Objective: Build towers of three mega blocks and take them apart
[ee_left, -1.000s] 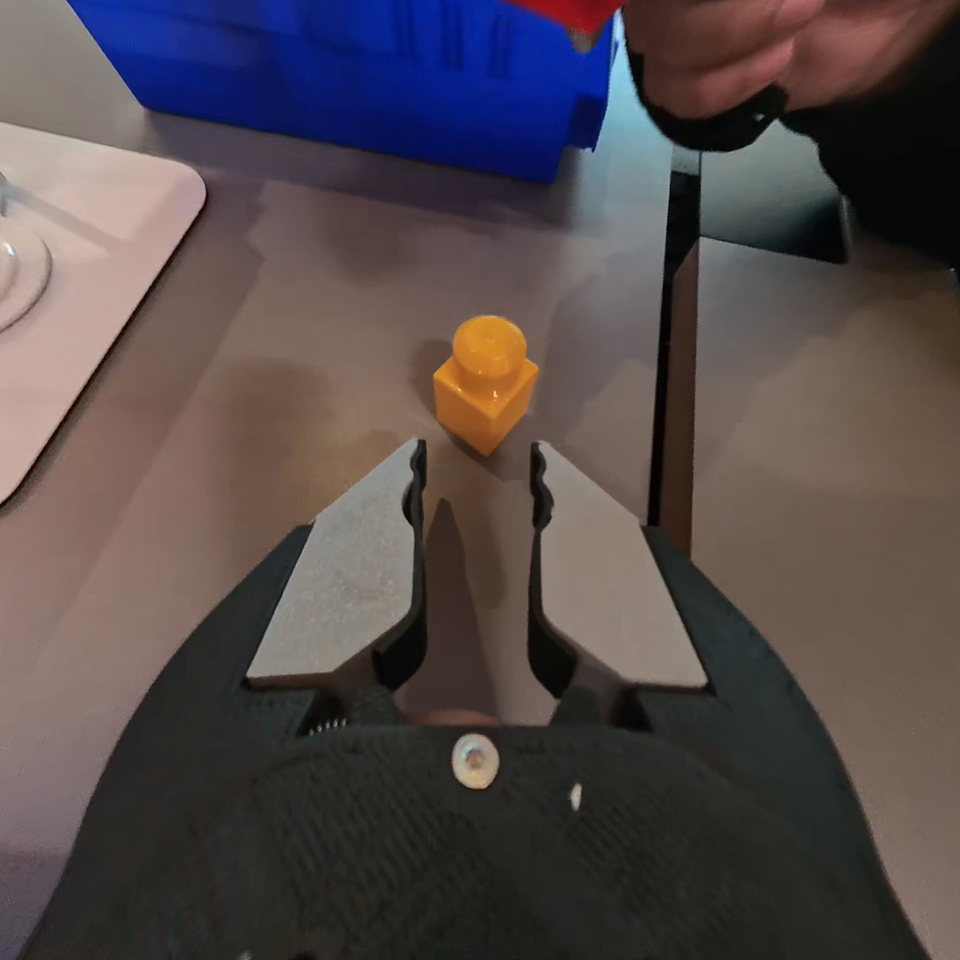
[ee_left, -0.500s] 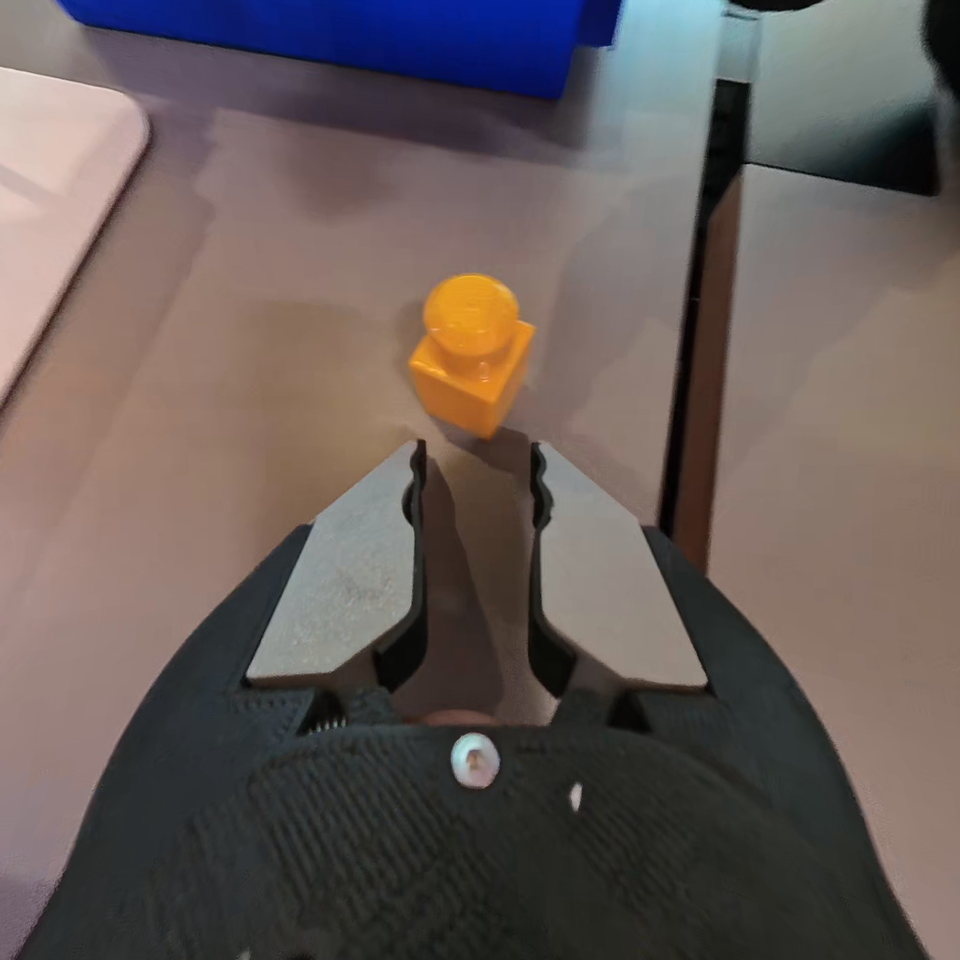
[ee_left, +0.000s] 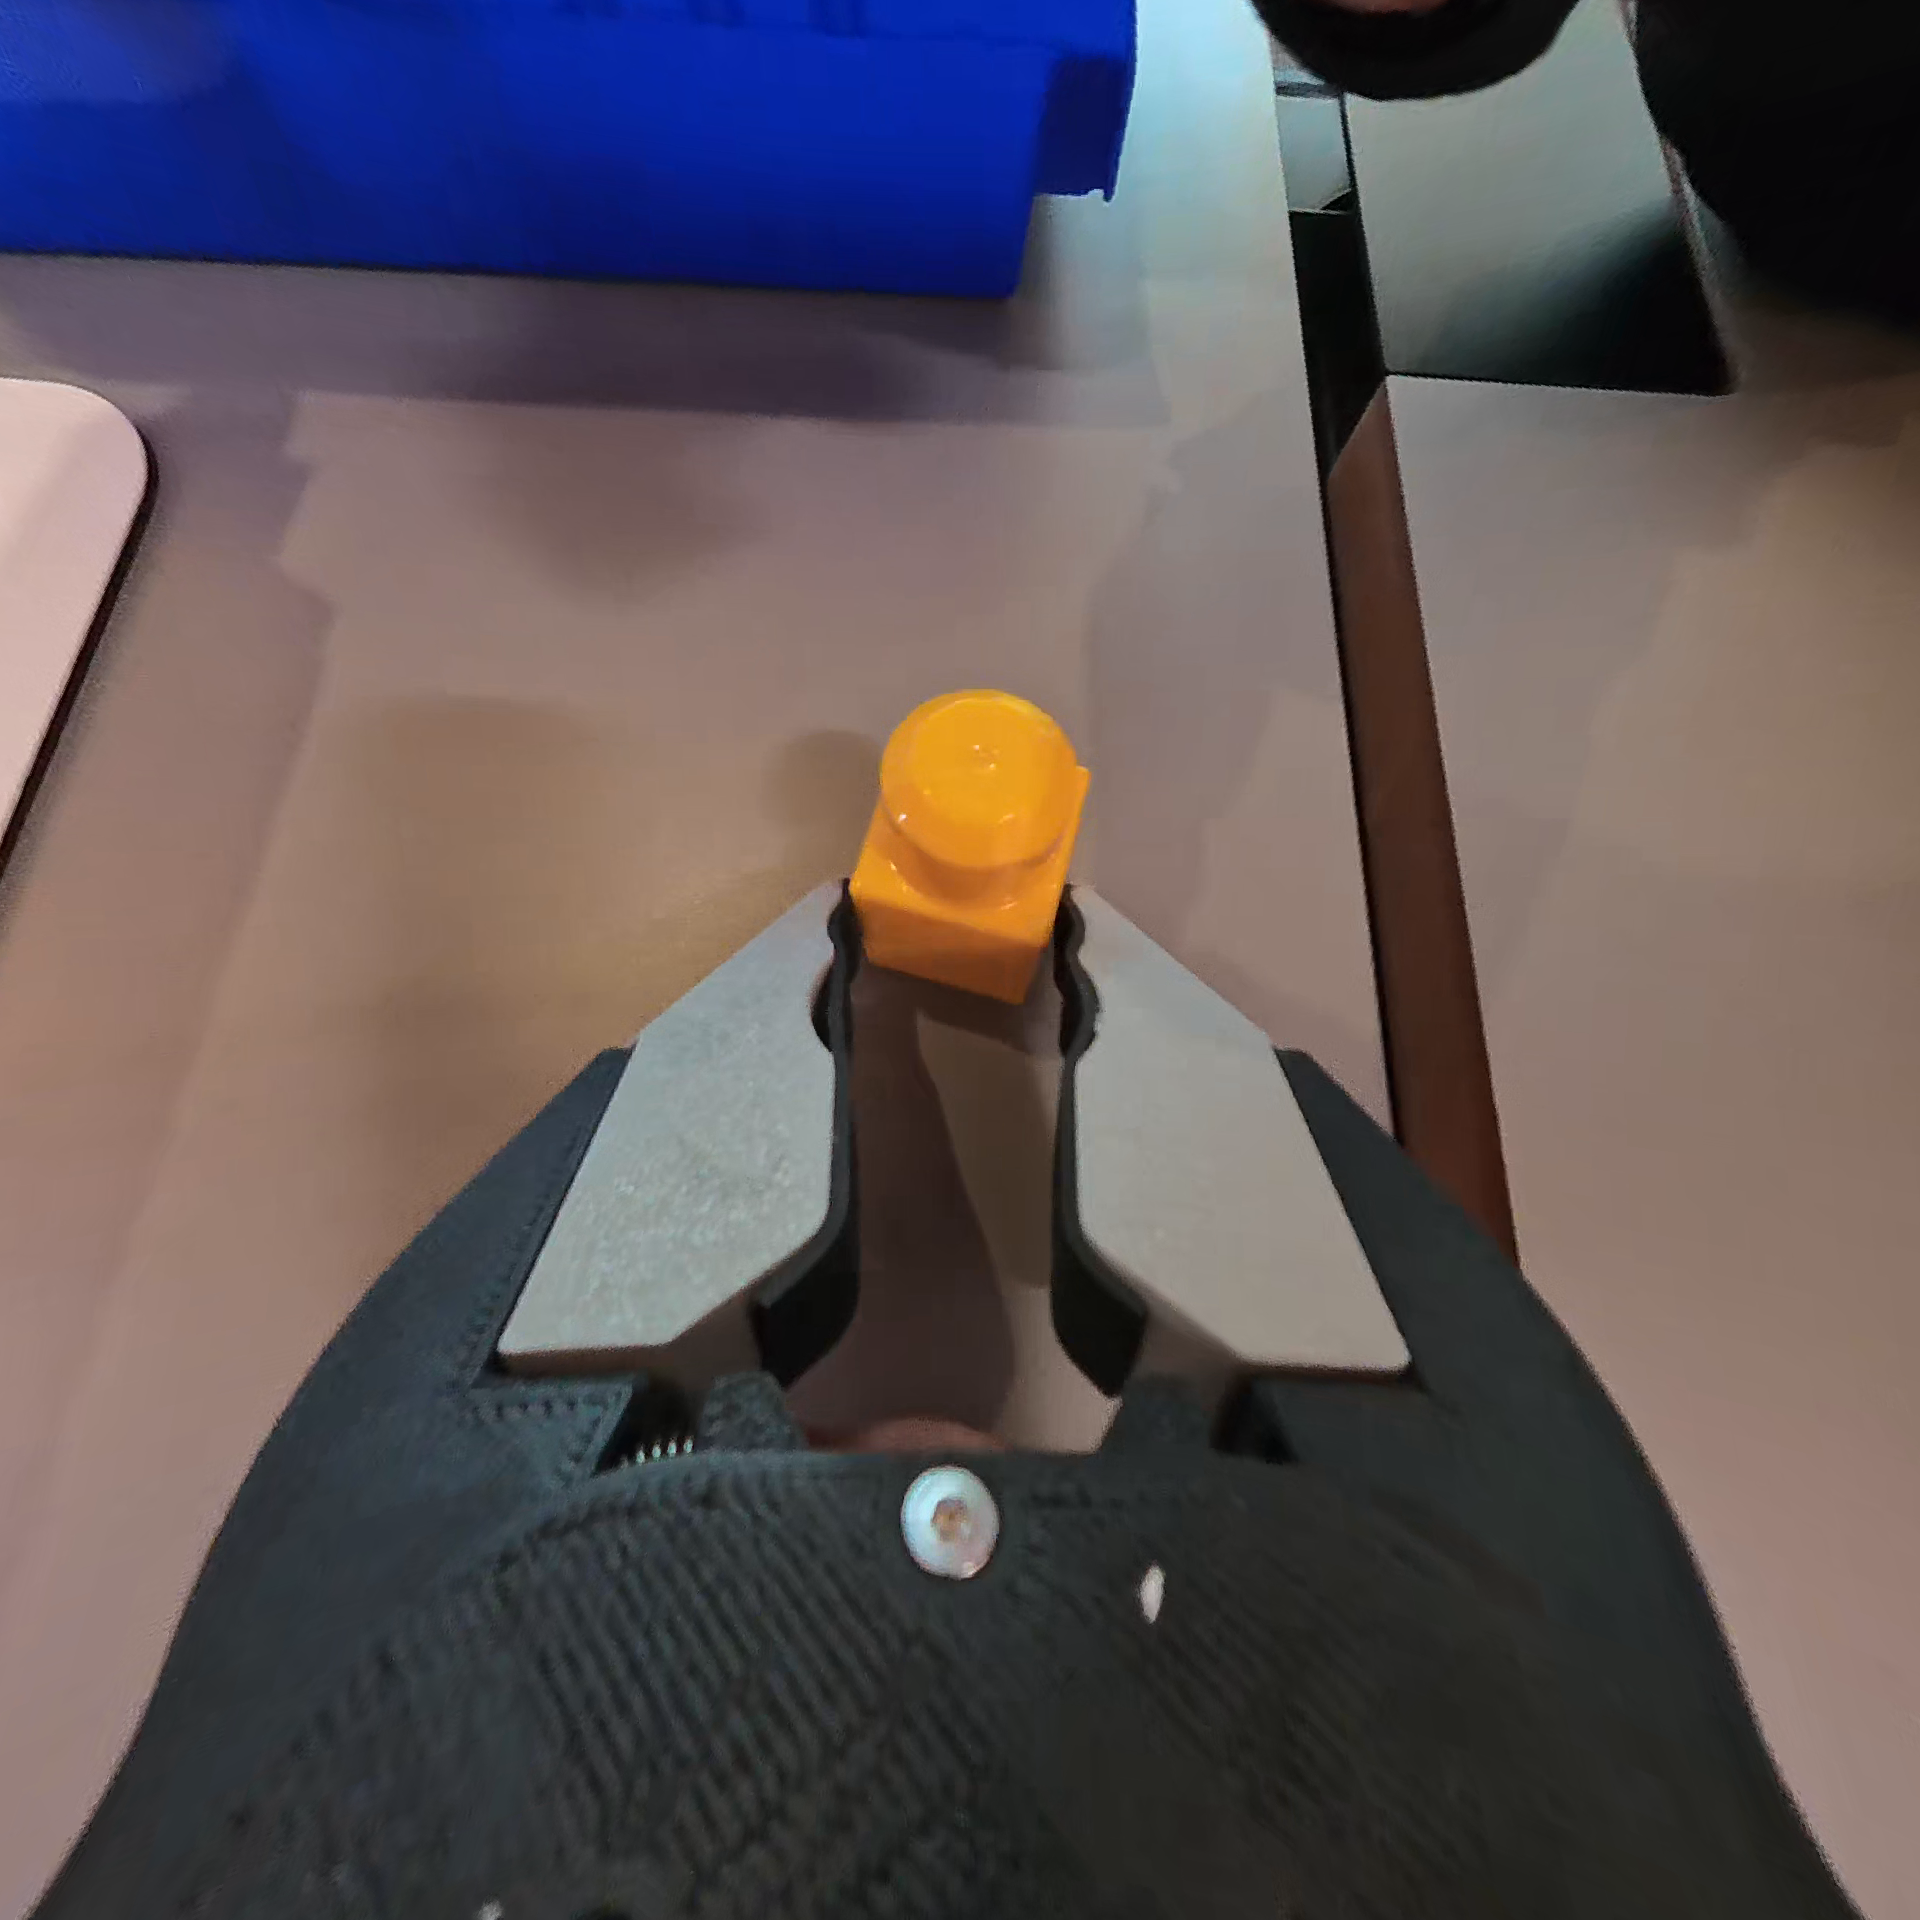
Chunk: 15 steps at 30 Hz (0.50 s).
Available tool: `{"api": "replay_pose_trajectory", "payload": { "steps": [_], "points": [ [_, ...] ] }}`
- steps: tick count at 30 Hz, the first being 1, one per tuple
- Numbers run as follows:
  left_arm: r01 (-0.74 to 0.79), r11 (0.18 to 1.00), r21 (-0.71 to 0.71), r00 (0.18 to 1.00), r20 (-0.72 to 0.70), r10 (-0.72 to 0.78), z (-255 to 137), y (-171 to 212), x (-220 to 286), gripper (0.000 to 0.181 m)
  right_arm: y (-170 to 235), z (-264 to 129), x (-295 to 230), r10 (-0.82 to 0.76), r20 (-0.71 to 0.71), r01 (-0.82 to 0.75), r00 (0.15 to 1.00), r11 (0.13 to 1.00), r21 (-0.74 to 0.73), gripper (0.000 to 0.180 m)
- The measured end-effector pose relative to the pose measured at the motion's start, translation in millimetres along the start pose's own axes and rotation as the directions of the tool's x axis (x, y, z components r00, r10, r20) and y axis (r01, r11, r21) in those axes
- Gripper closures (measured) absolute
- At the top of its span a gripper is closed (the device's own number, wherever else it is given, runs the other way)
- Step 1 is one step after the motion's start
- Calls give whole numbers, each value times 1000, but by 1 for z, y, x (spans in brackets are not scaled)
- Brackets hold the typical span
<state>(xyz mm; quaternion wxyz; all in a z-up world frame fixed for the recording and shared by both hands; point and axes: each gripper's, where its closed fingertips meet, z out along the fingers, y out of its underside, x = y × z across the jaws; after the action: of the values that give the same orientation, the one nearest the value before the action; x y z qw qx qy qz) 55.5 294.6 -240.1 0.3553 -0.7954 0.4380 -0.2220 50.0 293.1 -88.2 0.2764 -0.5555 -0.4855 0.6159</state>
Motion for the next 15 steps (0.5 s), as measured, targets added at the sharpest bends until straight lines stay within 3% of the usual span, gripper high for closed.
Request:
{"api": "replay_pose_trajectory", "payload": {
  "steps": [6,11,15],
  "points": [
    [42,998,42,999,11,-42,-6,-3,5,146,32,7,10,-112,-53,99,992,973,-207,143],
    [41,999,23,999,-33,-40,-10,1,20,146,68,15,16,-301,-78,242,950,874,-422,142],
    [44,999,13,997,-69,-43,-12,3,30,146,78,18,14,-314,-52,256,948,848,-464,142]
  ]
}}
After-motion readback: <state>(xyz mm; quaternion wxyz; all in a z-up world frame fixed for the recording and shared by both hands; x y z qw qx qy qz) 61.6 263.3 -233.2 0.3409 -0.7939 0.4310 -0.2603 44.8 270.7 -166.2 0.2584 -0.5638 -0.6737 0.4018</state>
